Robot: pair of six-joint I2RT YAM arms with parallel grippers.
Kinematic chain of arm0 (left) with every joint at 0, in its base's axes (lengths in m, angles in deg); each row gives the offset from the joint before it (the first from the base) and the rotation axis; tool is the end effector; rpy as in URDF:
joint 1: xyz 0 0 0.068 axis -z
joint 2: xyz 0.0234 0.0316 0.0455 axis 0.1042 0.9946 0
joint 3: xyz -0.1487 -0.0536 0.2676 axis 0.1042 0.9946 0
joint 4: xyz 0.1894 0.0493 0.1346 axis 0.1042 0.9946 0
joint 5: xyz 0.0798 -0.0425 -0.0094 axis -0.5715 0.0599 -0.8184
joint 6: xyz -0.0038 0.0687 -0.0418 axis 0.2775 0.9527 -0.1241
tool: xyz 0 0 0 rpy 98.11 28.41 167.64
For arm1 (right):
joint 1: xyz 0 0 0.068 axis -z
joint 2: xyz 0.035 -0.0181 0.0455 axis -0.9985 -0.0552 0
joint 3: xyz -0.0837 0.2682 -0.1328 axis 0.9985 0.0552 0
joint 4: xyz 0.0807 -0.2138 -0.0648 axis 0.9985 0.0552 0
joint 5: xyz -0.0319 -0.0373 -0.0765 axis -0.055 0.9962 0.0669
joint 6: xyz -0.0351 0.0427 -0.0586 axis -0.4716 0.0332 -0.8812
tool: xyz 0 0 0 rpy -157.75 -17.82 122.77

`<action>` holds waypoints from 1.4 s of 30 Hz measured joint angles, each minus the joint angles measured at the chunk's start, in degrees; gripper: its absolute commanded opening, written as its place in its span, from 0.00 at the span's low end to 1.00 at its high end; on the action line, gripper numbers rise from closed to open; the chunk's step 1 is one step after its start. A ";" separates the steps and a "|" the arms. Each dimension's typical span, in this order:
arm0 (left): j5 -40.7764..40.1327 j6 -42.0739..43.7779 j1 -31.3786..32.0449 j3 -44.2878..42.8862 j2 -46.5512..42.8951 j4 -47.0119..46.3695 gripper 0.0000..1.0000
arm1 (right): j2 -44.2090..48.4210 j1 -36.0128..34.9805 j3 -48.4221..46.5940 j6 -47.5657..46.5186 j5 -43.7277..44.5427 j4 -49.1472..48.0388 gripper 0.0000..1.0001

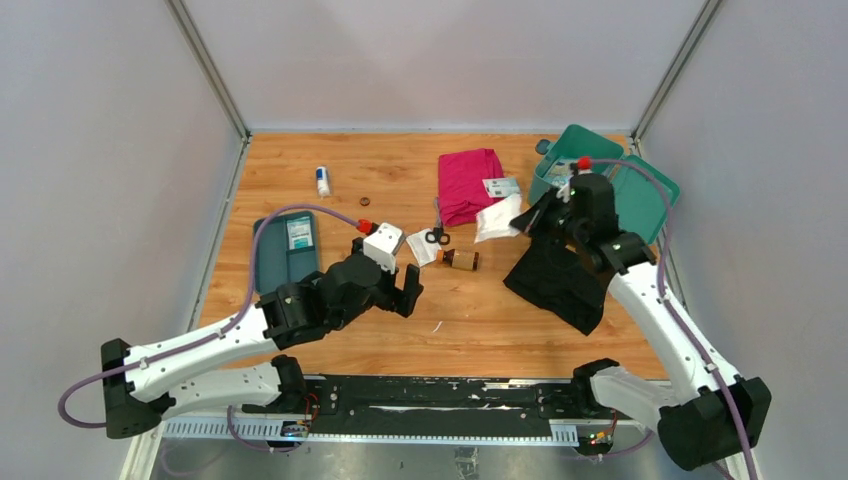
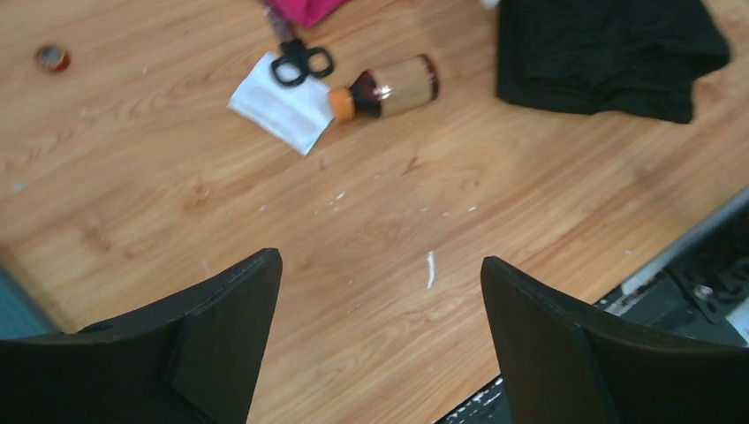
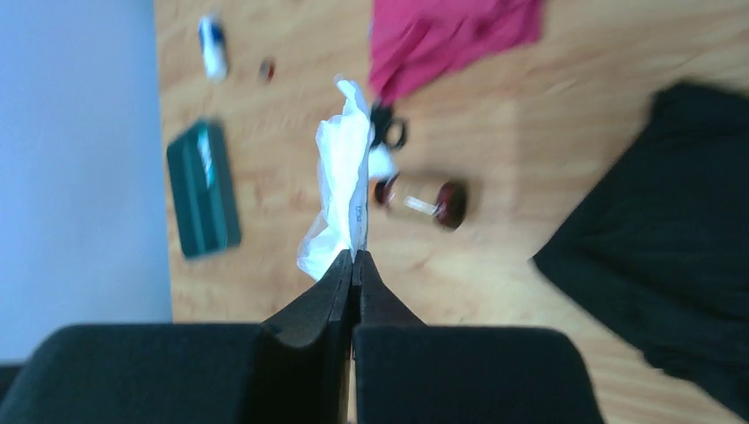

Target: Organize the medicine kit

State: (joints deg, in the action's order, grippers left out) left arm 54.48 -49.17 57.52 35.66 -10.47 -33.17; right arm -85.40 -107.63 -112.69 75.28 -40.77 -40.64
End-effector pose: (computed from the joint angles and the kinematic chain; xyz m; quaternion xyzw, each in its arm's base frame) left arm 0.1034 -0.1467 0.3317 0.1968 0.8190 -0.2230 0.4906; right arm 0.1972 0.0914 0.3547 0.1049 0.8379 0.3591 0.3974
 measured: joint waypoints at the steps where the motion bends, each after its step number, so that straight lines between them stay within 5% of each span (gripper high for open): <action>1: -1.25 -0.63 0.00 0.52 -0.02 0.55 0.90 | -0.13 1.42 -0.66 -0.42 0.70 0.13 0.00; 9: -4.76 -7.80 -0.22 6.62 4.55 3.74 0.95 | -7.63 17.49 -14.36 -7.17 9.40 1.18 0.00; 28: 8.66 -6.82 -11.43 10.21 11.69 -4.61 0.97 | -47.76 25.81 -40.48 -13.03 18.80 -1.51 0.00; 30: 9.01 -6.23 -11.89 10.21 11.67 -4.68 0.97 | -51.36 25.81 -43.45 -13.11 18.56 -1.31 0.12; 34: 9.38 -5.33 -12.63 10.19 11.67 -4.61 0.97 | -56.46 25.81 -49.29 -13.64 18.58 0.35 0.53; 37: 9.46 -5.14 -13.09 10.19 11.61 -4.48 0.97 | -59.82 25.81 -55.82 -15.15 22.03 4.15 0.60; 42: 9.57 -5.16 -13.20 10.12 10.62 -3.52 0.97 | -57.72 25.81 -55.74 -17.42 27.58 7.56 0.57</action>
State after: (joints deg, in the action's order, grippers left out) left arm 64.05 -54.33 44.32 45.78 0.15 -36.69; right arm -143.12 -81.82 -168.42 57.86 -13.19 -33.07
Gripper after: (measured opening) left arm 0.972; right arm 0.606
